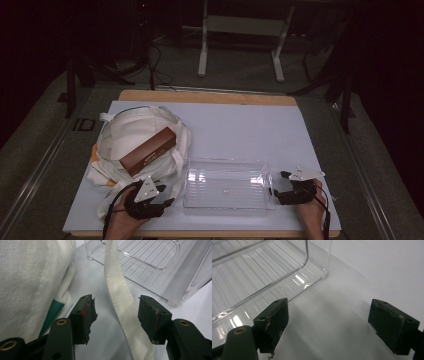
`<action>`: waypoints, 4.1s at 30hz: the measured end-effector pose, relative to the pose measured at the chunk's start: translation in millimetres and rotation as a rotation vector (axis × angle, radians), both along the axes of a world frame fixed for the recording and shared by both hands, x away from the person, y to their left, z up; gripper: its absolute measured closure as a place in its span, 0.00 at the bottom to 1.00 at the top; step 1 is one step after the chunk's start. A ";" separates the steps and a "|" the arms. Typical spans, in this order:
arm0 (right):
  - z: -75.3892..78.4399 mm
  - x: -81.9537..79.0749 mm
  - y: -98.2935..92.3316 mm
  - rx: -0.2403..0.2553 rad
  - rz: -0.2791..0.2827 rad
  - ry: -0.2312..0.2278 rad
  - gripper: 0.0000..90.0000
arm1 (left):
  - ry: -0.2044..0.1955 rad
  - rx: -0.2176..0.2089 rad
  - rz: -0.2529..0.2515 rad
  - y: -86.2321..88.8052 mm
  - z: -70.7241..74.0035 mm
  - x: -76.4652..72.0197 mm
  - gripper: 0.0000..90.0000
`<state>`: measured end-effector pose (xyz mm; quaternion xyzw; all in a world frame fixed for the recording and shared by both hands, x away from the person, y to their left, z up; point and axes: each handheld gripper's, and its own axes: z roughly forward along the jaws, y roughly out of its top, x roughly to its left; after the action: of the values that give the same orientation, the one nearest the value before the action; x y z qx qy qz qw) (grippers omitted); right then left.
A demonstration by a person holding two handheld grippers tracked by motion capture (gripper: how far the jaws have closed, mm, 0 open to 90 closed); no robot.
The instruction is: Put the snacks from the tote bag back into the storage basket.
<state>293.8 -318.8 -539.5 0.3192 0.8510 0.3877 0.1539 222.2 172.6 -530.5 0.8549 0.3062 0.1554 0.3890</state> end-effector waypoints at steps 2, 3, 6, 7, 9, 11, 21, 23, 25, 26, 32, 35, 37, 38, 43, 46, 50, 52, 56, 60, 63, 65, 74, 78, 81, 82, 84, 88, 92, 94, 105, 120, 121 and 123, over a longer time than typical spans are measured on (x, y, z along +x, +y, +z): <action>0.1 -0.2 -0.7 0.008 0.003 -0.001 0.18 | -0.002 0.007 -0.005 0.4 -0.2 -0.4 0.51; 0.5 -0.8 -2.6 0.029 0.005 -0.007 0.18 | -0.002 0.010 -0.007 0.7 -0.3 -0.4 0.51; 0.9 -1.5 -4.3 0.047 -0.001 -0.013 0.18 | -0.002 0.010 -0.009 2.1 0.0 -1.2 0.53; 1.1 -1.6 -5.1 0.050 -0.003 -0.016 0.18 | -0.003 0.009 -0.011 2.2 0.4 -1.6 0.54; 1.1 -1.7 -5.2 0.052 0.006 -0.018 0.17 | -0.006 0.011 -0.012 2.5 1.4 -2.9 0.54; 1.1 -2.9 -4.7 0.053 0.015 -0.022 0.17 | -0.005 0.017 -0.012 2.9 1.8 -4.0 0.54; 0.8 -1.6 -4.9 0.051 -0.005 -0.013 0.17 | -0.005 0.036 -0.018 3.8 6.6 -6.2 0.53; 0.6 -1.6 -4.1 0.044 -0.002 -0.015 0.17 | -0.013 0.041 -0.022 3.2 8.8 -6.5 0.53; 0.5 -1.8 -3.7 0.039 0.001 -0.015 0.17 | -0.016 0.043 -0.028 2.9 11.1 -5.9 0.53; 0.5 -1.9 -3.5 0.037 0.003 -0.016 0.17 | -0.019 0.045 -0.029 2.9 12.2 -5.8 0.53; 0.3 -2.3 -2.1 0.024 0.008 -0.020 0.17 | -0.023 0.058 -0.054 5.0 17.2 -5.8 0.54; 0.4 -2.5 -2.0 0.023 0.008 -0.020 0.17 | -0.021 0.060 -0.070 6.8 19.2 -6.0 0.54; 0.3 -2.5 -2.0 0.023 0.008 -0.021 0.17 | -0.016 0.062 -0.080 7.5 20.5 -6.2 0.55; 0.3 -2.5 -2.0 0.022 0.009 -0.022 0.17 | -0.015 0.066 -0.089 7.9 21.4 -6.2 0.56; 0.2 -2.6 -1.4 0.017 0.010 -0.024 0.17 | -0.005 0.078 -0.130 6.3 26.1 -6.4 0.58; 0.2 -2.8 -1.2 0.016 0.010 -0.023 0.17 | -0.005 0.093 -0.148 4.7 29.8 -6.0 0.58; 0.1 -2.7 -1.0 0.015 0.013 -0.025 0.17 | -0.008 0.097 -0.161 4.6 37.1 -3.5 0.59; 0.0 -2.6 -0.9 0.014 0.013 -0.026 0.17 | -0.009 0.099 -0.163 4.5 39.8 -2.6 0.59; 0.0 -2.8 -0.5 0.010 0.014 -0.024 0.17 | -0.006 0.111 -0.169 4.3 44.5 -1.4 0.59; 0.0 -2.8 -0.2 0.006 0.014 -0.021 0.17 | -0.005 0.118 -0.179 4.3 49.1 -0.4 0.59; 0.0 -2.8 -0.1 0.004 0.015 -0.021 0.17 | -0.009 0.125 -0.189 4.8 52.8 0.2 0.60; -0.1 -2.7 0.2 0.001 0.016 -0.021 0.17 | -0.015 0.131 -0.199 5.3 55.4 0.7 0.61; -0.5 -2.4 1.4 -0.011 0.021 -0.020 0.17 | -0.041 0.133 -0.213 10.0 66.2 4.4 0.67; -0.6 -2.4 1.6 -0.015 0.022 -0.020 0.17 | -0.050 0.133 -0.210 14.0 70.1 6.0 0.73; -0.7 -2.6 2.0 -0.017 0.021 -0.019 0.17 | -0.050 0.138 -0.204 17.1 72.3 7.6 0.75; -0.7 -2.6 2.0 -0.017 0.021 -0.019 0.17 | -0.050 0.138 -0.204 17.1 72.3 7.6 0.76; -0.8 -2.4 2.5 -0.023 0.026 -0.021 0.17 | -0.051 0.130 -0.204 19.4 73.5 8.5 0.79; -1.0 -2.4 3.1 -0.030 0.028 -0.020 0.17 | -0.052 0.129 -0.202 22.8 75.0 10.8 0.87; -1.1 -2.4 3.2 -0.029 0.028 -0.022 0.17 | -0.052 0.121 -0.194 26.9 76.6 12.8 0.95; -1.1 -2.4 3.3 -0.030 0.028 -0.021 0.17 | -0.051 0.121 -0.188 28.8 77.2 13.8 0.95; -1.3 -2.7 4.7 -0.044 0.031 -0.019 0.17 | -0.058 0.104 -0.114 41.9 81.1 19.9 0.63; -1.3 -2.6 4.7 -0.045 0.032 -0.022 0.17 | -0.057 0.096 -0.016 58.9 83.5 33.7 0.56; -1.4 -2.7 4.7 -0.045 0.032 -0.022 0.17 | -0.059 0.102 -0.011 59.2 84.0 34.6 0.56; -1.3 -2.7 4.8 -0.045 0.032 -0.021 0.17 | -0.064 0.119 -0.003 59.4 85.3 36.5 0.56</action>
<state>291.1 -314.0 -540.8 0.2980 0.8627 0.3742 0.1640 258.7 232.0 -445.2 0.8715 0.2827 0.1999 0.3473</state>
